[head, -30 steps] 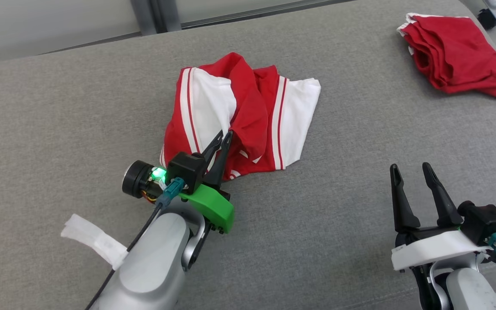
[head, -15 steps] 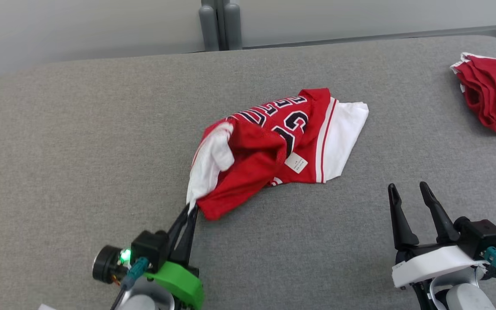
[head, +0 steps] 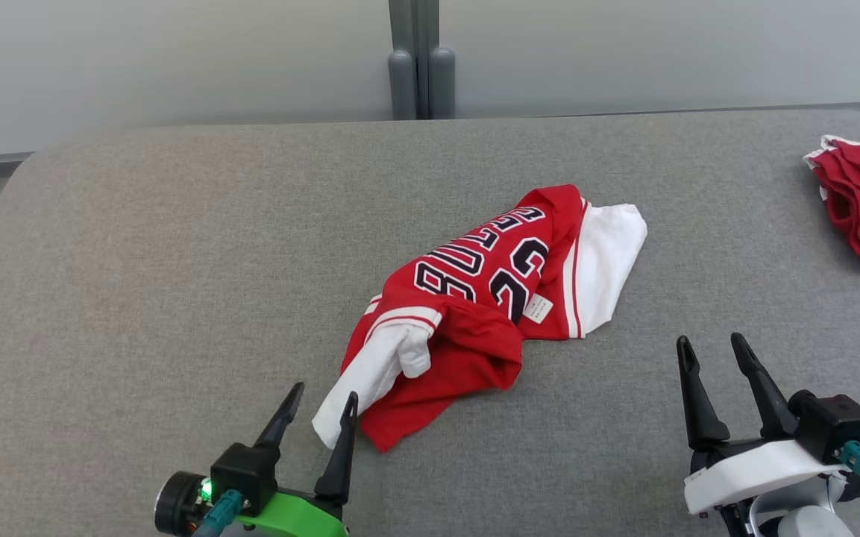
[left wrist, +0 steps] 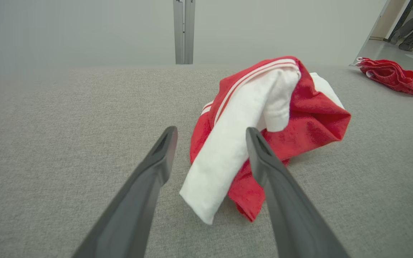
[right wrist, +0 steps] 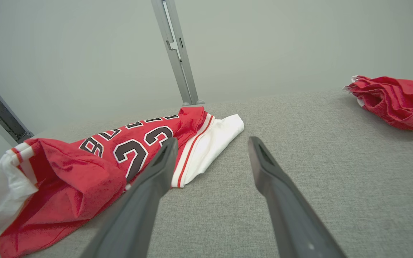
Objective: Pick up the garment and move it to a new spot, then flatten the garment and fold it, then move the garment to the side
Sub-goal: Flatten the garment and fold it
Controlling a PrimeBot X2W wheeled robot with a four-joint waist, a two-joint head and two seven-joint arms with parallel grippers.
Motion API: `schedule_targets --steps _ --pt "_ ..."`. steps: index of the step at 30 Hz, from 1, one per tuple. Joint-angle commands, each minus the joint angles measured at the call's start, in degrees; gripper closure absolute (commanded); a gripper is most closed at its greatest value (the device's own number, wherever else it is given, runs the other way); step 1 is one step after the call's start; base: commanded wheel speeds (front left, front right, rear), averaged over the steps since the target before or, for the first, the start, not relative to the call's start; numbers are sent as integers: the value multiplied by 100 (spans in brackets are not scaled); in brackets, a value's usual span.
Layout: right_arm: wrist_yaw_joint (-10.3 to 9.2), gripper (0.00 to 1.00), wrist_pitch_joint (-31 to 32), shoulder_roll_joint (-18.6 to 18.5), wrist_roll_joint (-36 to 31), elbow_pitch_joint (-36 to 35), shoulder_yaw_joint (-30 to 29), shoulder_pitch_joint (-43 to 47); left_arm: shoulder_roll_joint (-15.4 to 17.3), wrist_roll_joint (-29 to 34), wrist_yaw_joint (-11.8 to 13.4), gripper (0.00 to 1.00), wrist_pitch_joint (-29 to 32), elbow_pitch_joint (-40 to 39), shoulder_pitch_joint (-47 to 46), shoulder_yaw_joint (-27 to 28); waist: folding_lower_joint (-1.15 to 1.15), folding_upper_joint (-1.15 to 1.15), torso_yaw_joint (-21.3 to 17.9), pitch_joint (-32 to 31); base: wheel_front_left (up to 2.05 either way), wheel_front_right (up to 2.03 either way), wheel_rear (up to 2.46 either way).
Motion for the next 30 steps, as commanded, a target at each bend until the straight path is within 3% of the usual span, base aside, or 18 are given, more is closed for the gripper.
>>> schedule_targets --steps 1,14,30 --pt "-7 0 -17 -18 9 14 8 76 26 37 19 0 0 -90 109 88 0 0 43 -86 0 0 0" --pt "-7 0 -17 -35 35 39 15 190 66 174 188 0 0 -851 305 1447 0 0 76 -274 0 0 0" --pt "-7 0 -17 0 80 151 306 104 -134 510 -204 0 0 -541 201 2217 0 0 72 -305 0 0 0"
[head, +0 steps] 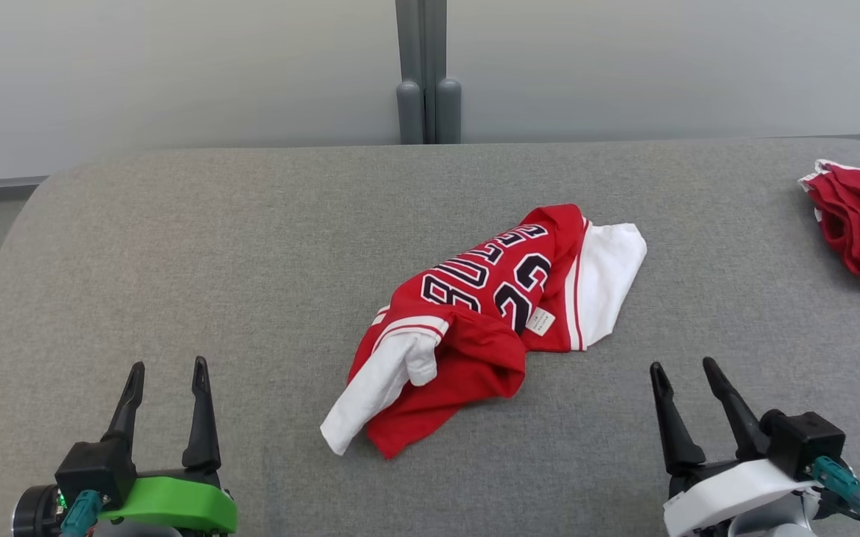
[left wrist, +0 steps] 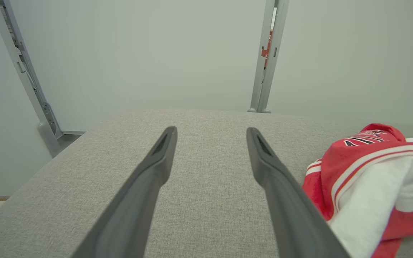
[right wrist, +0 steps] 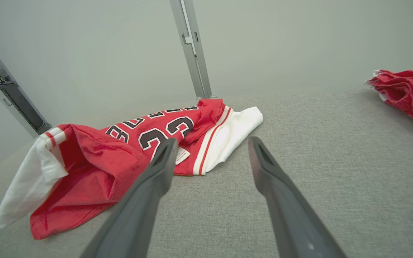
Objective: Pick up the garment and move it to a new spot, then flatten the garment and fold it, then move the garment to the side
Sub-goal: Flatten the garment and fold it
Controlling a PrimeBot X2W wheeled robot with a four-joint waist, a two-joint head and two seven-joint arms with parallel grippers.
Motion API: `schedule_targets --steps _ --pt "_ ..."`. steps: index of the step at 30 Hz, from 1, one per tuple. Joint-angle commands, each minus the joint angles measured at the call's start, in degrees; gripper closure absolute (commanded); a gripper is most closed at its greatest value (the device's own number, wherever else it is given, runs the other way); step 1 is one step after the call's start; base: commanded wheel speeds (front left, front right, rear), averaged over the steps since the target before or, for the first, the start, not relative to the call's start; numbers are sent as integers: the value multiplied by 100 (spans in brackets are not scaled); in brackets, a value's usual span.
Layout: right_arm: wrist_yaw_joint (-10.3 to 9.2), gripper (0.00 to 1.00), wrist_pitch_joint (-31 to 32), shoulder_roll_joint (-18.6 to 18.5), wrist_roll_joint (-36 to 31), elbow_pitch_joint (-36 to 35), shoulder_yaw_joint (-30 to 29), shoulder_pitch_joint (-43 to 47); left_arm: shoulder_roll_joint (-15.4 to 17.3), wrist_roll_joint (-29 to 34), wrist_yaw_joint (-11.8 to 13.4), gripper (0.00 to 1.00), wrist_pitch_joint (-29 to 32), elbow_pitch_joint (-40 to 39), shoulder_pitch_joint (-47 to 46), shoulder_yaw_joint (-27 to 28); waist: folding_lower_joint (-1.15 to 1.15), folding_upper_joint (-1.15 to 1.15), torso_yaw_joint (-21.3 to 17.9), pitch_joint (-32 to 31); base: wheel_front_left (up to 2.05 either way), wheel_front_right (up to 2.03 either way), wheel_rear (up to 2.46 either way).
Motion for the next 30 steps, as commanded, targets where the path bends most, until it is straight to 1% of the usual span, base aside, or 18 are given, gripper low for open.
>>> schedule_targets --steps 1,9,12,17,24,30 --pt "-7 0 -17 -15 44 49 99 -100 -14 46 -38 0 1 22 -30 42 0 0 31 19 0 0 0" --pt "-7 0 -17 11 174 522 1108 -539 -140 153 -140 0 1 115 -224 10 0 0 301 180 0 0 0" --pt "-7 0 -17 65 232 715 1770 -698 -159 167 -176 0 1 149 -302 -17 0 0 449 247 0 0 0" --pt "-8 0 -17 87 357 1066 2592 -997 -186 172 -201 0 0 200 -374 -43 0 0 628 346 0 0 0" --pt "-7 0 -17 107 390 1995 3423 -1795 -202 160 -208 0 1 244 -411 -72 0 0 784 464 0 0 0" --pt "-7 0 -18 161 377 2903 3866 -2400 -204 33 -148 0 0 272 -490 -189 0 0 922 526 0 0 0"
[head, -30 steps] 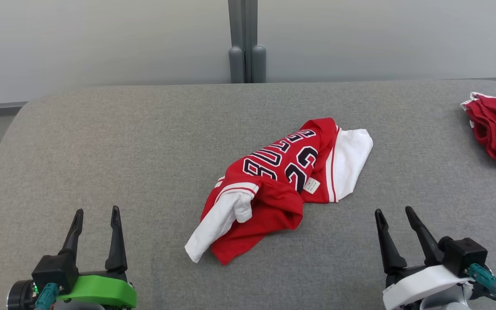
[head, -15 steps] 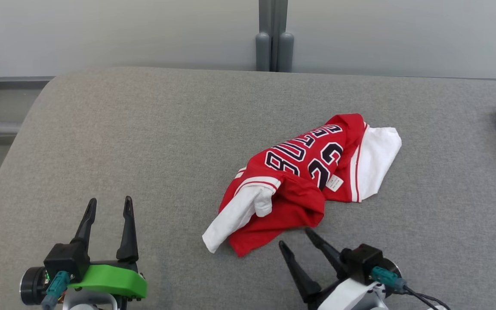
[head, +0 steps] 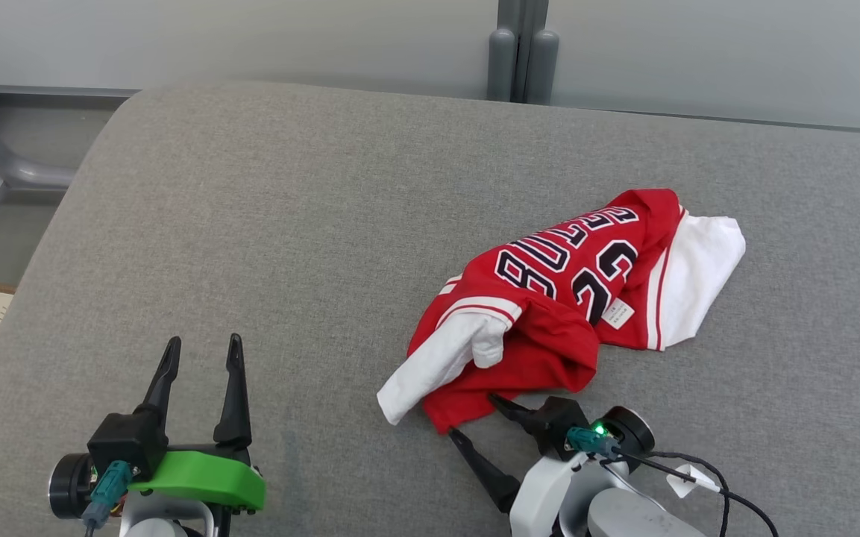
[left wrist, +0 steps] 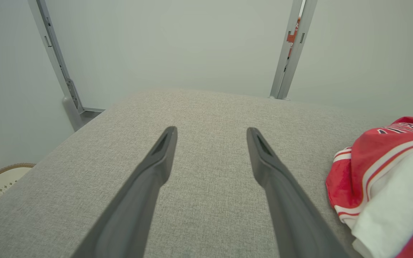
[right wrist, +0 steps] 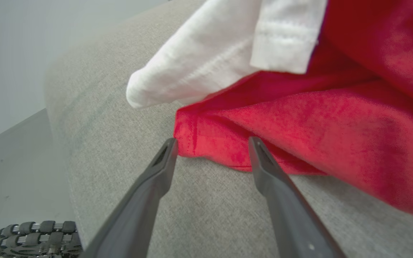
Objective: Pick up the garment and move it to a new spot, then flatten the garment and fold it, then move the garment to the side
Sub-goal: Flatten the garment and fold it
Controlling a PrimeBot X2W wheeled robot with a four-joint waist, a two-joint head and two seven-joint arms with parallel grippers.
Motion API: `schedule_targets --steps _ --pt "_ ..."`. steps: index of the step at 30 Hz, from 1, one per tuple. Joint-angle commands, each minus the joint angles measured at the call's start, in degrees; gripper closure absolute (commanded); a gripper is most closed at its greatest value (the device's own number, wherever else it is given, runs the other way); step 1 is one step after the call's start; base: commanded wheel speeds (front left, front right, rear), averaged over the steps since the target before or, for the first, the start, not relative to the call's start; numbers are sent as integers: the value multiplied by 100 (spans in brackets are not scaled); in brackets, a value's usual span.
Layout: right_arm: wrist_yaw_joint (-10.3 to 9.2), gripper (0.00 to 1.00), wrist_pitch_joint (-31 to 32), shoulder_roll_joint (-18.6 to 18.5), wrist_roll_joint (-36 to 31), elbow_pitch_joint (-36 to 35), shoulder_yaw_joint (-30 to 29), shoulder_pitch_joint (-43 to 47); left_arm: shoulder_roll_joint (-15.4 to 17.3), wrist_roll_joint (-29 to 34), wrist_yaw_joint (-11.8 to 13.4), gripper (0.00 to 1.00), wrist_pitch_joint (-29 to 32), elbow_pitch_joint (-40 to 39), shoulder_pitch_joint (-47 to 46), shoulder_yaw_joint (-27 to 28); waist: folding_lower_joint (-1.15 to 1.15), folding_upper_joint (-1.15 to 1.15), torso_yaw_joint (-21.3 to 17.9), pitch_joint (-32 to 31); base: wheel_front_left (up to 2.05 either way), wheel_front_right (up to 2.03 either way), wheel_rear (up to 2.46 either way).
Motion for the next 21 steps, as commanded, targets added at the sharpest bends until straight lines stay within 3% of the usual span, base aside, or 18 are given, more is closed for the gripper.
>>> schedule_targets --steps 1,8,9,10,11,12,17,21 --pt "-7 0 -18 12 -32 163 87 -147 5 -29 32 0 0 8 -119 0 0 0 52 40 0 0 0" --pt "-10 0 -17 100 -175 1223 555 -654 4 -105 87 0 -1 17 -142 -98 0 0 154 85 0 0 0" --pt "-10 4 -7 106 -173 1362 546 -692 4 -110 92 0 0 16 -151 -111 0 0 169 90 0 0 0" --pt "-10 39 -4 110 -188 1463 546 -729 4 -117 94 0 -1 15 -155 -118 0 0 179 93 0 0 0" --pt "-10 89 -4 110 -206 1571 545 -773 4 -121 97 0 -1 14 -157 -132 0 0 189 96 0 0 0" --pt "-10 100 -3 130 -188 1660 501 -810 4 -125 116 0 0 10 -139 -139 0 0 193 92 0 0 0" --pt "-10 100 -5 146 -227 1495 256 -801 4 -96 141 0 -1 15 18 -87 0 0 85 14 0 0 0" --pt "-9 100 -11 -58 -330 1065 -61 -580 5 -67 103 0 -1 44 96 -66 0 0 -93 -89 0 0 0"
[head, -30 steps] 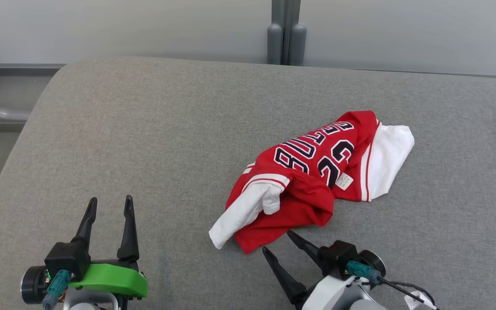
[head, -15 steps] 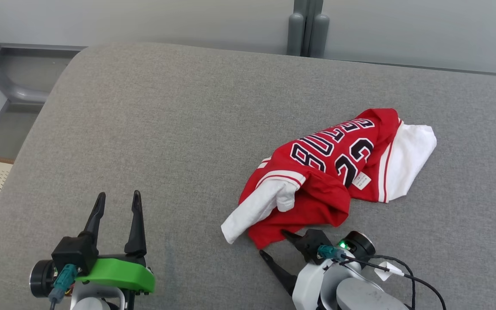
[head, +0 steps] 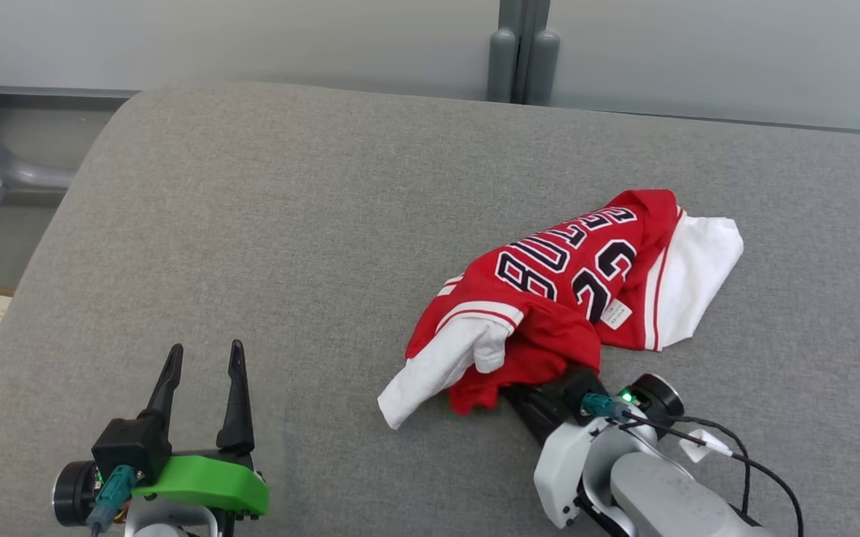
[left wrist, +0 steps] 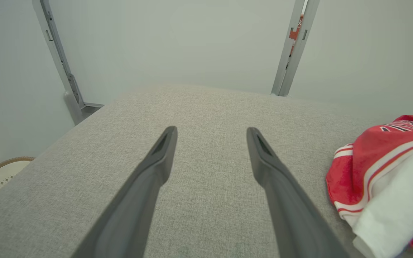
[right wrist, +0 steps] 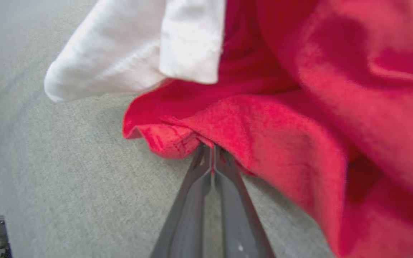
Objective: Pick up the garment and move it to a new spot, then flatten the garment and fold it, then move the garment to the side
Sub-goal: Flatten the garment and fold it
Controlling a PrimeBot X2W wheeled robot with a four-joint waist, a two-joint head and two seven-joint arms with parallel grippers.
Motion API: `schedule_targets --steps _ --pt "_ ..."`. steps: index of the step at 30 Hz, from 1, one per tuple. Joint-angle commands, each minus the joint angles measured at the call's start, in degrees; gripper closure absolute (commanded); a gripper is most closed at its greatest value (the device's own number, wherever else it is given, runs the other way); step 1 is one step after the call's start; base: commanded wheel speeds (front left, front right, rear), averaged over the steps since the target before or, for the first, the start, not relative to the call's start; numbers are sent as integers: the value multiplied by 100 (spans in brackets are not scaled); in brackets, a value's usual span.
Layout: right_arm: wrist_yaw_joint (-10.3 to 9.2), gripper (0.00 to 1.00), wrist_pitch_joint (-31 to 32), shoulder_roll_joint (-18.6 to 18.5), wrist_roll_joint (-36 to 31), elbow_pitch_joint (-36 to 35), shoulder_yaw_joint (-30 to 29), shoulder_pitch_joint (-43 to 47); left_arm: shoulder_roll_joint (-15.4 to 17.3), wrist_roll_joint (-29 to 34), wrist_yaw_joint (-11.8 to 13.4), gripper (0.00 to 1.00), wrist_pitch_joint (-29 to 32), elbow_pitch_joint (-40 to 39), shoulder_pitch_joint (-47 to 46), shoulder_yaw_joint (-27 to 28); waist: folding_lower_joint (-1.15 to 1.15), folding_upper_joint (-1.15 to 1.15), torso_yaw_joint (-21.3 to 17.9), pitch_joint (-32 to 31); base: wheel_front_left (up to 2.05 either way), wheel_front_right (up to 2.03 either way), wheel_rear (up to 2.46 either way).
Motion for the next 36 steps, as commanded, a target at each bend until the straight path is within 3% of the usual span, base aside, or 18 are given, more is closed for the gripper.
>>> schedule_targets --steps 1,14,21,24,25,26,27,36 --pt "-11 100 -1 -125 -72 -216 -135 186 7 8 -17 0 -1 -2 86 13 0 0 -160 -118 0 0 0" --pt "-11 100 -2 -1312 -706 -2454 -1788 1831 9 -40 2 0 -1 25 258 -2 0 0 -850 -363 0 0 0" --pt "-11 100 69 -1692 -872 -2943 -2849 2569 11 -55 32 0 -1 11 311 -9 0 0 -1044 -365 0 0 0" --pt "-11 100 122 -1656 -814 -3091 -3218 2745 11 -44 20 0 0 24 298 4 0 0 -1086 -356 0 0 0" --pt "-11 81 119 -1632 -801 -3135 -3277 2781 11 -41 17 0 0 30 296 11 0 0 -1096 -356 0 0 0" --pt "-11 29 117 -1618 -812 -3200 -3319 2811 11 -36 12 0 -1 36 295 20 0 0 -1108 -358 0 0 0" --pt "-11 0 113 -1589 -819 -3259 -3343 2825 11 -32 9 0 -1 43 294 27 0 0 -1116 -361 0 0 0" --pt "-11 0 75 -1241 -727 -3931 -3573 2967 11 12 -15 0 -1 65 347 83 0 0 -1177 -494 0 0 0"
